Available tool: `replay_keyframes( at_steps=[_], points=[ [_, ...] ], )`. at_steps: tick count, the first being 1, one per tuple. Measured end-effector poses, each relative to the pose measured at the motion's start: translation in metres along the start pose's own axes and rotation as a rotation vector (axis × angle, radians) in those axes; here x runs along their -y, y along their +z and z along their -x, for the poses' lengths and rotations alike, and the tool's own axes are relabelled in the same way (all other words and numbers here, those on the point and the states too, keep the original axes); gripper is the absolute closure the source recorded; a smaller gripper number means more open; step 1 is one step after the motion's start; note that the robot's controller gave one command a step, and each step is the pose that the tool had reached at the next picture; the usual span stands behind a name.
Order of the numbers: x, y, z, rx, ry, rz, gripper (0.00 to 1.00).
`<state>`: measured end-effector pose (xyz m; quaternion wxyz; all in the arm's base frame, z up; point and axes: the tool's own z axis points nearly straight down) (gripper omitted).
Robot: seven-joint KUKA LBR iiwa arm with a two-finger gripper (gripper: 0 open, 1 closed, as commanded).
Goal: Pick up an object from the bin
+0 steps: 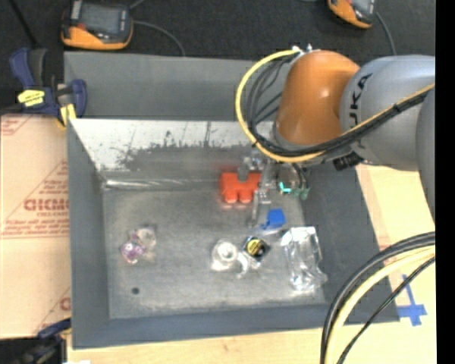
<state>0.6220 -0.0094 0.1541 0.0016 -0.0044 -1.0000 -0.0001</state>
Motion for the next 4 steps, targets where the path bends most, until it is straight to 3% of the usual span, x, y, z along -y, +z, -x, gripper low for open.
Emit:
replay_keyframes(
  at_steps=[1, 2, 3, 4],
  points=[
    [0.073, 0.084, 0.000, 0.012, -0.033, -0.001, 0.00],
    [0.053, 0.081, -0.021, 0.014, 0.037, 0.000, 0.00],
    [0.086, 0.082, -0.033, 0.012, -0.550, 0.013, 0.00],
    [0.065, 0.083, 0.001, 0.001, -0.585, 0.002, 0.00]
  ],
)
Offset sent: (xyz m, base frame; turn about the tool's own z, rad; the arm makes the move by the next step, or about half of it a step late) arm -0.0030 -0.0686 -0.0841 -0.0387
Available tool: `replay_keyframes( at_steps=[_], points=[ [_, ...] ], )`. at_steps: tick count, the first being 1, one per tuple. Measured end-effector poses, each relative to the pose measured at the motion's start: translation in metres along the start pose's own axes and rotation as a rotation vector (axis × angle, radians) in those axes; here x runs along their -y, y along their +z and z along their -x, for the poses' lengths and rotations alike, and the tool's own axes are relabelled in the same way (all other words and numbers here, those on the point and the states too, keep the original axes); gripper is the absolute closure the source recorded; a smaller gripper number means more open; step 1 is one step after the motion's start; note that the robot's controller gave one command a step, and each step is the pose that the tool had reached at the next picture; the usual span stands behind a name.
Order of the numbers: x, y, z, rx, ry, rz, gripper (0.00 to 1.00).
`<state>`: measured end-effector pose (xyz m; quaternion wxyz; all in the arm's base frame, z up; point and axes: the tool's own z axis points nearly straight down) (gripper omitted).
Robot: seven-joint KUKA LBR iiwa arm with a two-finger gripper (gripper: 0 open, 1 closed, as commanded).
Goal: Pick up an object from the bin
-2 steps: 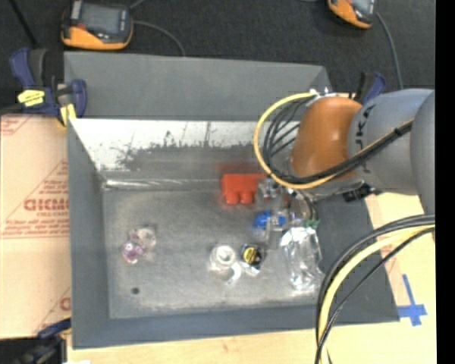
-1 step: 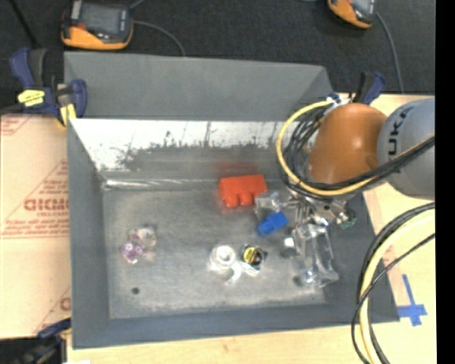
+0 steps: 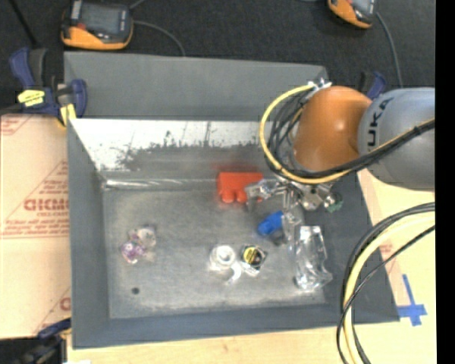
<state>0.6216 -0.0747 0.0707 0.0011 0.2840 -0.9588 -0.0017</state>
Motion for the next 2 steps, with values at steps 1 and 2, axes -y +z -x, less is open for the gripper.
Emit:
replay_keyframes(
  at_steps=[1, 2],
  points=[
    [0.002, -0.001, -0.001, 0.006, 0.008, -0.004, 1.00],
    [0.023, -0.160, -0.001, 0.012, 0.059, -0.013, 1.00]
  ],
)
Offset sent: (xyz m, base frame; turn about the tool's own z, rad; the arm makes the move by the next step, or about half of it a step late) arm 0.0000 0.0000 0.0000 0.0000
